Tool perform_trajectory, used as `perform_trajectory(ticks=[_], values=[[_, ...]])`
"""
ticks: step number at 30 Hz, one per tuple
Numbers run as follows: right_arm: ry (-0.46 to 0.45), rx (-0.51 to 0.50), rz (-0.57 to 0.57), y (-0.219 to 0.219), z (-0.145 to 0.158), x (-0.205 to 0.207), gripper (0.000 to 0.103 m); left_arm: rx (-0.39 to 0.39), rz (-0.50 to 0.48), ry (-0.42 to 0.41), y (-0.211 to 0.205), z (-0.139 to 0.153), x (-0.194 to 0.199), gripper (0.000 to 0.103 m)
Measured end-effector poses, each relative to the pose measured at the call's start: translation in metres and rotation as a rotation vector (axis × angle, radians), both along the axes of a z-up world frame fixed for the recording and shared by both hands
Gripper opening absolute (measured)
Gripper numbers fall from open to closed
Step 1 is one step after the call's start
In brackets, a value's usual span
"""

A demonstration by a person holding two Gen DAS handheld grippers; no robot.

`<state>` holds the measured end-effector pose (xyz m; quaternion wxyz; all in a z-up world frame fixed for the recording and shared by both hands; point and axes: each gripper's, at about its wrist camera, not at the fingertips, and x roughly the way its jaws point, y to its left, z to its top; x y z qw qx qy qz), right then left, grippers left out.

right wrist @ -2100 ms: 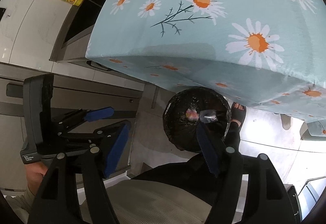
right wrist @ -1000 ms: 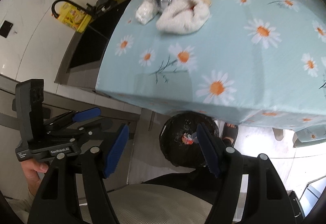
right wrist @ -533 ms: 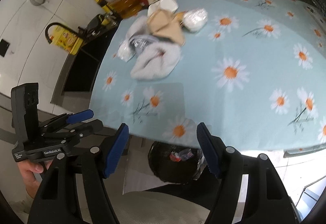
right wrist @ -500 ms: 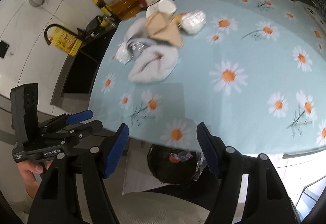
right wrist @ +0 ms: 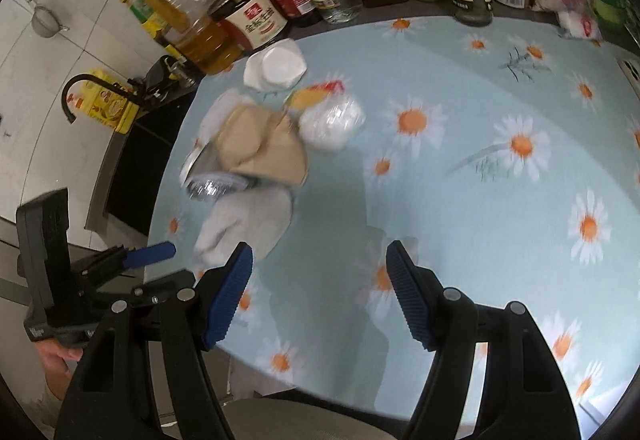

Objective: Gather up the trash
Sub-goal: 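Move both open tools back up to the trash pile, then grasp the grey cloth with left tool while right tool grasps white plastic-wrapped bundle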

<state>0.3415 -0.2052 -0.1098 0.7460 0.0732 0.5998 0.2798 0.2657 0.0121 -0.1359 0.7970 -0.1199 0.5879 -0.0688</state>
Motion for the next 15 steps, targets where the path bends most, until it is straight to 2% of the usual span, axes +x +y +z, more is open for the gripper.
perform_trajectory(ticks=[7, 10, 15], values=[[0.002, -0.022, 0.066, 0.015, -0.011, 0.044, 0.072, 0.003, 0.031, 0.034, -0.003, -0.013, 0.024, 0.066], [0.004, -0.024, 0.09, 0.024, -0.014, 0.059, 0.076, 0.001, 0.044, 0.047, -0.003, -0.017, 0.029, 0.066], [0.009, -0.04, 0.138, 0.04, -0.026, 0.08, 0.076, -0.001, 0.063, 0.069, -0.005, -0.024, 0.037, 0.066]])
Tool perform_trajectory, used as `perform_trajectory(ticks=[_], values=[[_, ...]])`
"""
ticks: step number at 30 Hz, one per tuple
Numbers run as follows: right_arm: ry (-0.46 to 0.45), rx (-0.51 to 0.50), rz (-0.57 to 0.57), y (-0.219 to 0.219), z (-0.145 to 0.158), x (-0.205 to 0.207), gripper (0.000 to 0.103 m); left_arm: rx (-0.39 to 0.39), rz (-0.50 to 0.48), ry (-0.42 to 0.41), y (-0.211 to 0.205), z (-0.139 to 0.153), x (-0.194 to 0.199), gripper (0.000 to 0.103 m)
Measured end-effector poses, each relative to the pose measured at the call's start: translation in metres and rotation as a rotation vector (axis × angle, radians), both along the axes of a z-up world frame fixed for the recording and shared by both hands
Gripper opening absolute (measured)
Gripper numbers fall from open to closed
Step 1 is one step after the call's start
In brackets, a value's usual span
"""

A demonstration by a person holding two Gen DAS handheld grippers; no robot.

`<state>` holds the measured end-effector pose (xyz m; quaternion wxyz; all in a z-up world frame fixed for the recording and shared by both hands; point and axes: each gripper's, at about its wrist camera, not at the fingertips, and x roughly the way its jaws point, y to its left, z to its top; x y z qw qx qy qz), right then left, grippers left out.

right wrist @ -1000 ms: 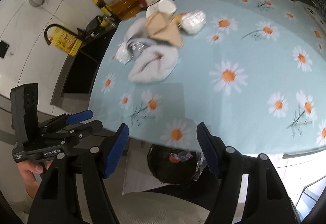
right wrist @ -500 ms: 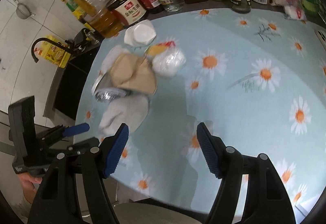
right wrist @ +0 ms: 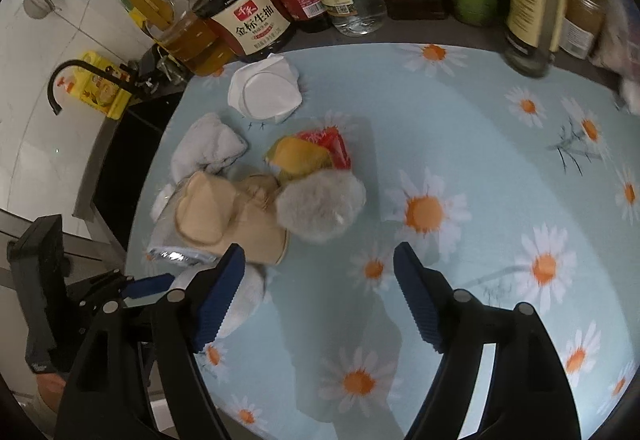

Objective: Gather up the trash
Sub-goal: 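Grasp the grey cloth with left tool while right tool grasps white plastic-wrapped bundle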

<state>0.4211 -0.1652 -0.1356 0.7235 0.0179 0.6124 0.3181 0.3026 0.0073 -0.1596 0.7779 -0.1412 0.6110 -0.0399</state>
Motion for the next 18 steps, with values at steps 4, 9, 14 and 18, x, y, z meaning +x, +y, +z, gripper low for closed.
perform_trajectory(ticks=[4, 9, 14, 18], values=[[0.03, 0.0, 0.034, 0.012, -0.013, 0.014, 0.076, -0.007, 0.018, 0.01, 0.0, -0.002, 0.005, 0.064], [0.044, 0.003, 0.074, 0.025, -0.023, 0.023, 0.076, -0.012, 0.028, 0.028, -0.005, -0.007, 0.009, 0.055], [0.05, -0.005, 0.092, 0.028, -0.029, 0.029, 0.065, -0.013, 0.027, 0.04, -0.007, -0.011, 0.01, 0.043], [0.041, -0.008, 0.107, 0.029, -0.029, 0.028, 0.059, -0.007, 0.026, 0.037, -0.009, -0.01, 0.01, 0.033]])
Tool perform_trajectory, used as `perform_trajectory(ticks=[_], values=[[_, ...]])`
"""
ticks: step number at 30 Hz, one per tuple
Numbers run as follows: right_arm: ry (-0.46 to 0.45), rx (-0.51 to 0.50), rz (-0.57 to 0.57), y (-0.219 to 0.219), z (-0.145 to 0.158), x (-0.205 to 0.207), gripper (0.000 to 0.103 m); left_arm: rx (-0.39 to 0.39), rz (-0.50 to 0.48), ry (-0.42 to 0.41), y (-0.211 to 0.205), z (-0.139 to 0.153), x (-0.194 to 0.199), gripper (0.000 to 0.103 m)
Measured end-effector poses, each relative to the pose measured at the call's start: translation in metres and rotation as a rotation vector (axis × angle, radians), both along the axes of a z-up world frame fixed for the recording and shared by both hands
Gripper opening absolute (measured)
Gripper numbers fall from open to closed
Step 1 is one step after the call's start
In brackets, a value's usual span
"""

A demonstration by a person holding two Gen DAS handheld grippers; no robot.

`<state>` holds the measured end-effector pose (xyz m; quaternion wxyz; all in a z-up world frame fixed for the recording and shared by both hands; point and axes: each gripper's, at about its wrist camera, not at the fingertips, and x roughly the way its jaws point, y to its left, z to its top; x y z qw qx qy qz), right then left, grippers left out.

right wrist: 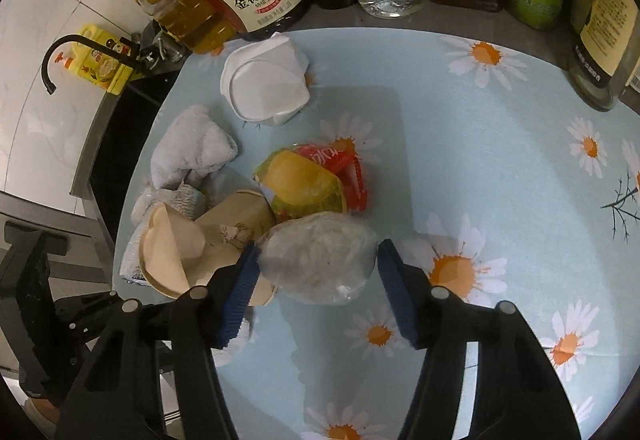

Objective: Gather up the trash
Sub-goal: 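Grasp the grey cloth with left tool while right tool grasps white plastic-wrapped bundle, then carry the grey cloth and white bundle down over the black bin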

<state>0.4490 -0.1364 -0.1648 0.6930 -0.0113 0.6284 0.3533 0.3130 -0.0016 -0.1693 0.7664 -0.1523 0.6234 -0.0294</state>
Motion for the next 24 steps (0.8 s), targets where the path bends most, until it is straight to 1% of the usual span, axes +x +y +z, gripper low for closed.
perform_trajectory(ticks=[6, 9, 16, 24], values=[[-0.002, 0.011, -0.007, -0.003, 0.0, -0.002, 0.057, 0.009, -0.002, -0.001, 0.0, 0.003, -0.002, 0.025], [0.0, 0.015, -0.021, -0.008, 0.001, -0.004, 0.057, 0.014, -0.002, -0.009, 0.001, 0.007, -0.005, 0.023], [-0.022, 0.025, -0.076, -0.022, 0.013, -0.016, 0.056, -0.001, -0.008, -0.041, 0.006, 0.018, -0.015, 0.022], [-0.048, 0.024, -0.136, -0.034, 0.03, -0.044, 0.056, -0.011, -0.057, -0.081, 0.006, 0.027, -0.032, 0.022]])
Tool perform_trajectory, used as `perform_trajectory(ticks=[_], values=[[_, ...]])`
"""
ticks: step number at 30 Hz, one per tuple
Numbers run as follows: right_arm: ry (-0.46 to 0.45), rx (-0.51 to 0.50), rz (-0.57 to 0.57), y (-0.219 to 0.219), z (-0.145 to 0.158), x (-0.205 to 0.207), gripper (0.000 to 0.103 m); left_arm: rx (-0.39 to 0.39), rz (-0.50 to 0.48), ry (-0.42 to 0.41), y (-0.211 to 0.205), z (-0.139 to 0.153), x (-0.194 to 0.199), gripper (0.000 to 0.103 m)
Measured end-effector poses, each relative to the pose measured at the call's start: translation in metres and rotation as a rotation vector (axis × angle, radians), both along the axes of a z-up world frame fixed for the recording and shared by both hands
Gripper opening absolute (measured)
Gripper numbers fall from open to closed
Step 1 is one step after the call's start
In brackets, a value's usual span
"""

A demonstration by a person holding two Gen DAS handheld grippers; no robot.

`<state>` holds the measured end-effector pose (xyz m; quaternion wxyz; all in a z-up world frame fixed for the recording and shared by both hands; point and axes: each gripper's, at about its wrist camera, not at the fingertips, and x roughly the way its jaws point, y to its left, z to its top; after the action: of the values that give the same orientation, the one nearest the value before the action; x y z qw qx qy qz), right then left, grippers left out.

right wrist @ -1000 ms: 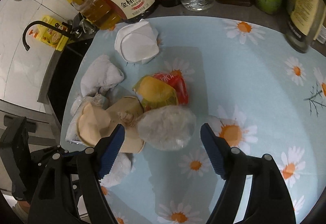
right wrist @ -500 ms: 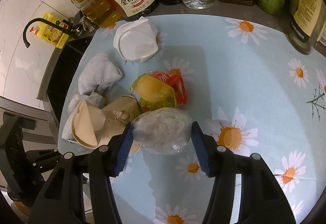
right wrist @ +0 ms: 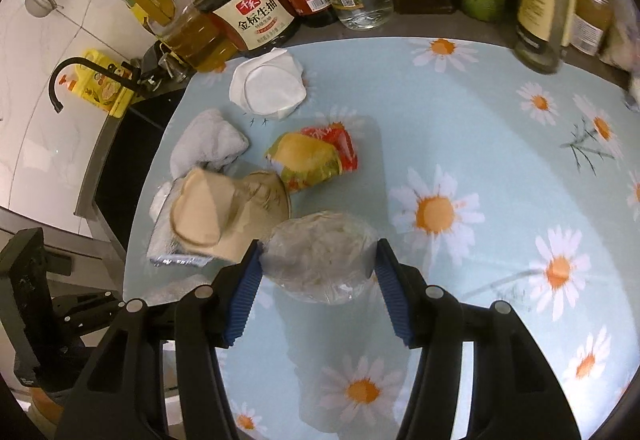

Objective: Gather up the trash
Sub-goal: 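Carry the grey cloth and white bundle down over the black bin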

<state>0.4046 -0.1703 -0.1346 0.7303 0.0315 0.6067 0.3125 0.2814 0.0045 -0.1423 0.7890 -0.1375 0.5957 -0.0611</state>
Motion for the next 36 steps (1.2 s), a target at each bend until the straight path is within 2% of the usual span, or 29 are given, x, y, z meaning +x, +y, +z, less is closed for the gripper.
perform_trajectory(ticks=[9, 17, 36], values=[[-0.025, -0.01, -0.055, -0.009, 0.018, -0.043, 0.056, 0.006, -0.046, -0.049, 0.006, 0.01, -0.031, 0.019], [-0.015, -0.008, -0.072, 0.002, 0.025, -0.094, 0.057, 0.016, -0.035, -0.064, 0.026, 0.012, -0.068, 0.019], [0.018, 0.0, 0.021, 0.046, 0.027, -0.22, 0.057, 0.032, -0.021, -0.086, 0.05, 0.011, -0.176, 0.017]])
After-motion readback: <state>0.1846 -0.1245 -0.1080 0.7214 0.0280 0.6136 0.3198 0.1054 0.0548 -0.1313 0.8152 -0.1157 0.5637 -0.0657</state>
